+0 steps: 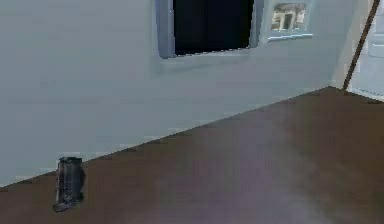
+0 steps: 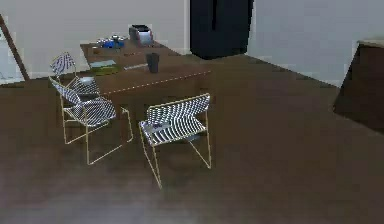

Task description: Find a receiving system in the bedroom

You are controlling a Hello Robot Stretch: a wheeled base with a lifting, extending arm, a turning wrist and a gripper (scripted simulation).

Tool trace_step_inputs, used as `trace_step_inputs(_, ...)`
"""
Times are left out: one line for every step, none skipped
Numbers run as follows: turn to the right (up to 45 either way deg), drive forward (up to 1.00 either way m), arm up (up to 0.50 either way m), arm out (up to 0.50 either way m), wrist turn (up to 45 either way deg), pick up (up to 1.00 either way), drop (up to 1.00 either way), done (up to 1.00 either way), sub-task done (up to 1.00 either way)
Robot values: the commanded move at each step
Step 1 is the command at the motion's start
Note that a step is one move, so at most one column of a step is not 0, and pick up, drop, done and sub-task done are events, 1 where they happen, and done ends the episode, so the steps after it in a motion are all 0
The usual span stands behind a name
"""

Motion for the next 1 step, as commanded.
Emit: trace_step_inputs(45.0, 0.00, 0.00, 0.00, 0.0, 0.00, 0.00, 0.00, 0.00)
